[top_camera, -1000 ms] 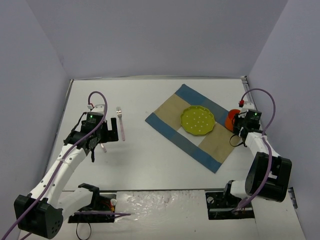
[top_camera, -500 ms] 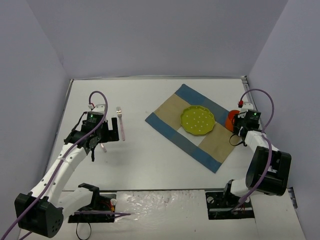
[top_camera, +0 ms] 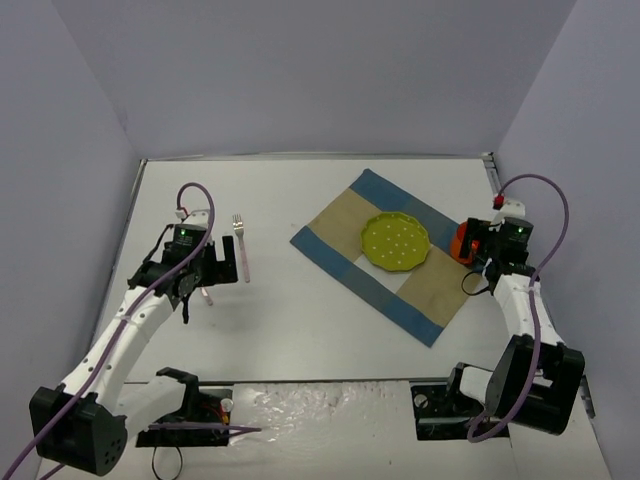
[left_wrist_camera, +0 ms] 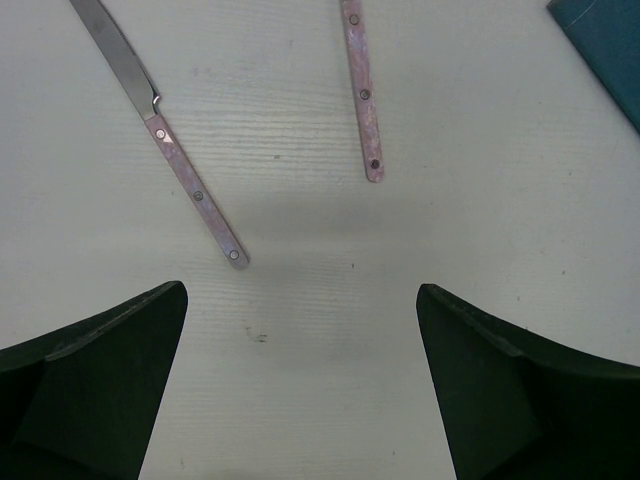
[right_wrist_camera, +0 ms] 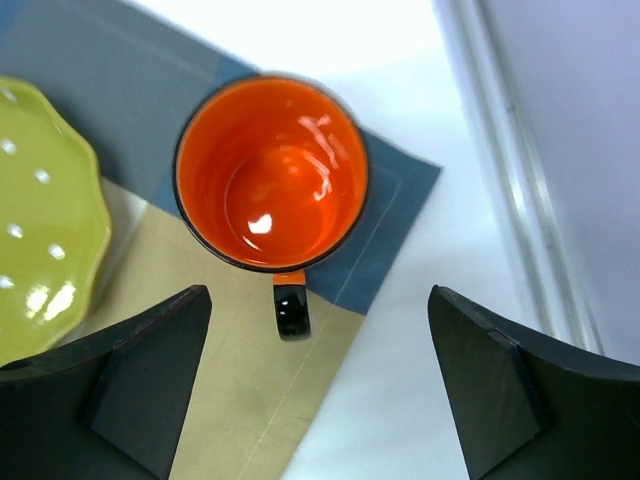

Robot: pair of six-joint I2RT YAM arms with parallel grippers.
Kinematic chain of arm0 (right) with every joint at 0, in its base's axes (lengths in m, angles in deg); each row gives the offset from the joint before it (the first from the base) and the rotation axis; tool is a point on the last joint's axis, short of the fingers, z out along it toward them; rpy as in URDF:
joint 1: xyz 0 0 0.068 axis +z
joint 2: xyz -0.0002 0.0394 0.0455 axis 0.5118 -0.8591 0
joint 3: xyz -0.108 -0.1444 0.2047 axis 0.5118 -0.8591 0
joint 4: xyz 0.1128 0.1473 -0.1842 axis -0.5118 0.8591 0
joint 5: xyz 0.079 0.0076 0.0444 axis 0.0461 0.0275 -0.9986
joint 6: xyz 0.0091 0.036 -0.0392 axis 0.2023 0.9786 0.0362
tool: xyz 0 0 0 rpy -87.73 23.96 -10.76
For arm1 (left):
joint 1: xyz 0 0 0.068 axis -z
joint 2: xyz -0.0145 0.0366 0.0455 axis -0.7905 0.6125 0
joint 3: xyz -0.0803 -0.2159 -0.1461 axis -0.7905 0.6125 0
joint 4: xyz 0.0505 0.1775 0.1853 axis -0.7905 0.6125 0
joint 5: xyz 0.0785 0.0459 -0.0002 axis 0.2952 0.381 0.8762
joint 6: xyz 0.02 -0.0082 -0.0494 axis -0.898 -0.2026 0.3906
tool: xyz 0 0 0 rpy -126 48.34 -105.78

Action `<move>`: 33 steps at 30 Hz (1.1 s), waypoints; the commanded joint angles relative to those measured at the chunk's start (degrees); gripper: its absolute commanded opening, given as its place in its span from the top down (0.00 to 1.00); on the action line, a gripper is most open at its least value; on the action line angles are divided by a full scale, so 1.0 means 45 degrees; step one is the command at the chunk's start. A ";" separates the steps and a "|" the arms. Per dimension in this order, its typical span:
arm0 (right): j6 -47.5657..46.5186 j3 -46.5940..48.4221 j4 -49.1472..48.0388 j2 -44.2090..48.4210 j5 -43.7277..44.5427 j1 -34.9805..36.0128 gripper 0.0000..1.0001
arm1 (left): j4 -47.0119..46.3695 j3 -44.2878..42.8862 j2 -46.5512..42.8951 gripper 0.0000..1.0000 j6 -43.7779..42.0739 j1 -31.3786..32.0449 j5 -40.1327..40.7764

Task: Set the dinner table for one person

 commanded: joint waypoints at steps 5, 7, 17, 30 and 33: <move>0.3322 0.3148 0.1116 0.2924 0.0298 0.0089 0.00 | -0.0108 -0.1172 0.1635 0.03 0.1380 -0.0184 -0.0010; 0.3952 0.3792 0.1225 0.2973 0.0015 0.0179 0.00 | -0.0312 -0.1381 0.2097 0.03 0.1894 -0.0199 0.0131; 0.4321 0.5043 0.1400 0.2652 -0.0806 0.2476 0.00 | -0.1260 -0.3752 0.6782 0.07 0.3938 -0.0093 0.1392; 0.4140 0.4140 0.1468 0.3287 -0.1408 0.4215 0.00 | -0.1413 -0.5548 1.0441 0.35 0.4393 0.0311 0.1921; 0.4290 0.3864 0.1478 0.3423 -0.1703 0.4216 0.00 | -0.1597 -0.5302 1.0731 0.45 0.4402 0.0441 0.1900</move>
